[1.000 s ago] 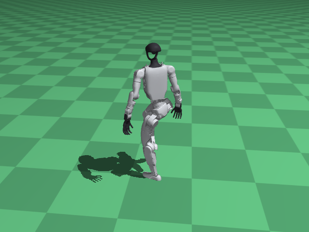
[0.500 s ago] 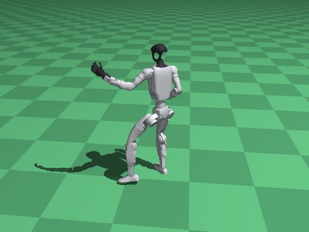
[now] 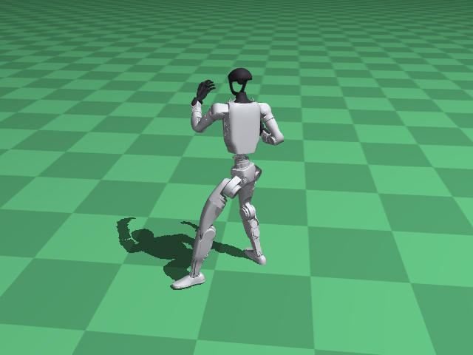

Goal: Kungfu

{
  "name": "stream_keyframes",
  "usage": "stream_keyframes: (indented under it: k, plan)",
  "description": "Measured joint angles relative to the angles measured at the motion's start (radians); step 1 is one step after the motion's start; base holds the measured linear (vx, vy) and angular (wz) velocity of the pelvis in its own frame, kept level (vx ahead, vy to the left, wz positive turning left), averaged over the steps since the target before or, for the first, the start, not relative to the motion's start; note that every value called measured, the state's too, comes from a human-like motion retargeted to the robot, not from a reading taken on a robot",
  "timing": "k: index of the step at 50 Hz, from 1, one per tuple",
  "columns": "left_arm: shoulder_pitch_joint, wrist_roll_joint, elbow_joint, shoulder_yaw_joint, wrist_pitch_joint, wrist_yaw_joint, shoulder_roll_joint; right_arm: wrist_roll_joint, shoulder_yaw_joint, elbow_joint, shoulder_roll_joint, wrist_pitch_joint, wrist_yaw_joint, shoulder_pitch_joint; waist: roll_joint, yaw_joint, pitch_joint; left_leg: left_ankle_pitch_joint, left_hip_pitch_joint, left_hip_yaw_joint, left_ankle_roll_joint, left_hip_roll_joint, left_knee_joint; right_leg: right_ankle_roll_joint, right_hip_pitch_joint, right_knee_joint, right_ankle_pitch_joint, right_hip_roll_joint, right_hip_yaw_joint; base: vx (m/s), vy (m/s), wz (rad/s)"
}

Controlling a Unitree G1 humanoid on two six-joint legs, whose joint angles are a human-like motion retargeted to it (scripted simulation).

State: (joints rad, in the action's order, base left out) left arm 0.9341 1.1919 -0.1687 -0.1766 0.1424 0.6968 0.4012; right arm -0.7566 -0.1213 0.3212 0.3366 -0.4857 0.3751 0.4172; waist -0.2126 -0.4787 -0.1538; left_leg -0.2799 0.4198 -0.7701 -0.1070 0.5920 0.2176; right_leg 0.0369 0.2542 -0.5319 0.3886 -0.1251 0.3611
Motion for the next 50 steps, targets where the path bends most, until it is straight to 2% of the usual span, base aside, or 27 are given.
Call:
stream_keyframes:
  k: [3,5,7,10,13,16,18,20,22,23,25,26,27,28,30,33,35,38,40,42,45,48,50]
  plan:
    - [-0.009,-0.161,0.037,0.046,0.107,-0.062,0.124,0.167,-0.028,0.094,0.084,-0.085,-0.143,-0.018,-0.011,0.058,0.023,0.061,0.092,0.121,0.020,0.018,0.126,-0.034,-0.047,0.051,-0.025,-0.010,0.038,0.26,0.20,0.68]
    - [-0.011,-0.285,0.048,0.088,0.194,-0.141,0.225,0.284,-0.028,0.155,0.164,-0.096,-0.202,-0.059,-0.019,0.117,0.058,0.102,0.124,0.152,0.037,0.016,0.178,-0.058,-0.077,0.084,-0.035,-0.017,0.052,0.53,0.35,0.59]
    - [-0.007,-0.479,0.044,0.144,0.303,-0.275,0.339,0.398,0.017,0.212,0.274,-0.069,-0.245,-0.168,-0.022,0.182,0.094,0.134,0.147,0.196,0.065,-0.016,0.210,-0.101,-0.117,0.117,-0.040,-0.031,0.046,0.53,0.39,0.82]
    - [0.008,-0.695,0.026,0.211,0.376,-0.430,0.454,0.501,0.114,0.228,0.382,-0.042,-0.276,-0.367,-0.036,0.196,0.110,0.164,0.204,0.296,0.088,-0.069,0.258,-0.185,-0.206,0.180,-0.062,-0.022,0.051,0.42,0.47,1.75]
    - [0.068,-0.837,-0.013,0.225,0.401,-0.534,0.505,0.562,0.209,0.145,0.451,-0.016,-0.302,-0.633,-0.029,0.221,0.129,0.181,0.225,0.339,0.077,-0.164,0.274,-0.219,-0.318,0.236,-0.102,0.000,-0.017,0.36,0.44,2.80]
    - [0.161,-0.889,-0.050,0.173,0.393,-0.556,0.508,0.626,0.231,-0.066,0.498,0.008,-0.251,-0.874,0.000,0.288,0.165,0.189,0.255,0.403,0.061,-0.273,0.300,-0.215,-0.420,0.271,-0.113,0.036,-0.148,0.36,0.11,2.98]
    - [0.230,-0.899,-0.069,0.131,0.378,-0.536,0.492,0.768,0.246,-0.305,0.485,-0.009,-0.235,-1.029,0.034,0.345,0.199,0.197,0.296,0.438,0.048,-0.332,0.336,-0.214,-0.472,0.298,-0.098,0.055,-0.192,0.32,-0.05,2.59]
    - [0.290,-0.917,-0.085,0.101,0.372,-0.526,0.474,1.010,0.306,-0.633,0.451,-0.071,-0.313,-1.213,0.077,0.417,0.239,0.215,0.347,0.449,0.042,-0.366,0.384,-0.233,-0.499,0.321,-0.069,0.054,-0.172,0.20,-0.13,1.65]
    - [0.319,-0.954,-0.089,0.105,0.380,-0.565,0.459,1.400,0.368,-1.043,0.375,-0.085,-0.540,-1.416,0.107,0.496,0.264,0.235,0.394,0.450,0.043,-0.369,0.431,-0.227,-0.502,0.327,-0.029,0.046,-0.111,0.14,-0.10,0.68]
    - [0.326,-0.975,-0.088,0.115,0.390,-0.598,0.457,1.624,0.392,-1.243,0.331,-0.016,-0.668,-1.513,0.114,0.531,0.268,0.245,0.410,0.454,0.048,-0.364,0.450,-0.205,-0.501,0.324,-0.008,0.045,-0.086,0.11,-0.05,0.32]
    - [0.336,-1.016,-0.079,0.132,0.407,-0.665,0.457,1.990,0.419,-1.551,0.294,0.262,-0.705,-1.667,0.133,0.592,0.266,0.260,0.431,0.465,0.058,-0.367,0.474,-0.172,-0.502,0.317,0.035,0.045,-0.065,0.06,-0.04,0.39]
    - [0.349,-1.038,-0.071,0.137,0.409,-0.687,0.452,2.070,0.380,-1.663,0.269,0.512,-0.709,-1.709,0.145,0.614,0.256,0.260,0.445,0.473,0.056,-0.381,0.485,-0.175,-0.506,0.319,0.047,0.046,-0.055,0.02,-0.08,0.72]
    - [0.361,-1.059,-0.063,0.139,0.409,-0.703,0.450,2.127,0.356,-1.755,0.253,0.686,-0.691,-1.747,0.159,0.633,0.248,0.260,0.458,0.482,0.052,-0.396,0.495,-0.183,-0.510,0.320,0.054,0.046,-0.048,0.05,-0.15,0.86]
    - [0.373,-1.075,-0.054,0.132,0.405,-0.708,0.453,2.138,0.360,-1.804,0.255,0.708,-0.630,-1.779,0.175,0.647,0.244,0.257,0.471,0.493,0.045,-0.411,0.501,-0.200,-0.513,0.320,0.052,0.047,-0.046,0.08,-0.18,0.79]
    - [0.385,-1.108,-0.033,0.121,0.397,-0.700,0.463,2.080,0.416,-1.822,0.274,0.574,-0.550,-1.825,0.196,0.657,0.234,0.253,0.480,0.510,0.039,-0.433,0.504,-0.230,-0.514,0.313,0.031,0.052,-0.036,0.12,-0.16,0.67]
    - [0.354,-1.128,-0.013,0.138,0.389,-0.698,0.482,2.121,0.385,-1.770,0.244,0.456,-0.690,-1.821,0.195,0.660,0.239,0.264,0.488,0.509,0.035,-0.436,0.512,-0.260,-0.509,0.312,-0.007,0.048,-0.013,0.21,0.02,0.28]
    - [0.348,-1.128,-0.005,0.137,0.384,-0.702,0.494,2.148,0.371,-1.756,0.226,0.430,-0.814,-1.827,0.202,0.659,0.236,0.272,0.499,0.482,0.007,-0.427,0.530,-0.273,-0.505,0.318,-0.024,0.047,-0.013,0.15,0.03,0.15]
    - [0.331,-1.122,0.013,0.134,0.352,-0.689,0.481,2.116,0.343,-1.738,0.214,0.419,-0.814,-1.818,0.221,0.666,0.235,0.284,0.497,0.473,0.001,-0.441,0.527,-0.288,-0.507,0.333,-0.069,0.041,-0.017,0.19,-0.01,0.11]
    - [0.297,-1.107,0.037,0.133,0.327,-0.695,0.471,2.026,0.306,-1.715,0.191,0.437,-0.781,-1.799,0.230,0.674,0.237,0.298,0.490,0.485,0.018,-0.441,0.519,-0.299,-0.504,0.344,-0.127,0.045,-0.026,0.22,-0.03,-0.27]
    - [0.232,-1.095,0.078,0.125,0.318,-0.708,0.451,1.833,0.268,-1.698,0.155,0.433,-0.752,-1.779,0.224,0.683,0.245,0.312,0.494,0.518,0.047,-0.410,0.520,-0.299,-0.491,0.357,-0.220,0.084,-0.035,0.25,-0.12,-0.49]
    - [0.099,-1.066,0.166,0.092,0.335,-0.722,0.411,1.476,0.198,-1.681,0.093,0.346,-0.659,-1.745,0.207,0.686,0.254,0.322,0.485,0.585,0.096,-0.376,0.515,-0.299,-0.471,0.348,-0.408,0.143,-0.033,0.29,-0.17,-0.29]
    - [-0.057,-1.142,0.253,0.018,0.366,-0.807,0.338,1.035,0.141,-1.653,0.030,0.268,-0.460,-1.710,0.184,0.664,0.257,0.342,0.407,0.631,0.126,-0.392,0.460,-0.299,-0.467,0.290,-0.587,0.159,-0.043,0.50,0.06,0.18]
    - [-0.144,-1.209,0.295,-0.038,0.374,-0.870,0.275,0.718,0.111,-1.618,-0.019,0.296,-0.310,-1.686,0.165,0.633,0.253,0.358,0.326,0.644,0.116,-0.438,0.408,-0.299,-0.461,0.219,-0.676,0.136,-0.101,0.49,0.32,0.59]
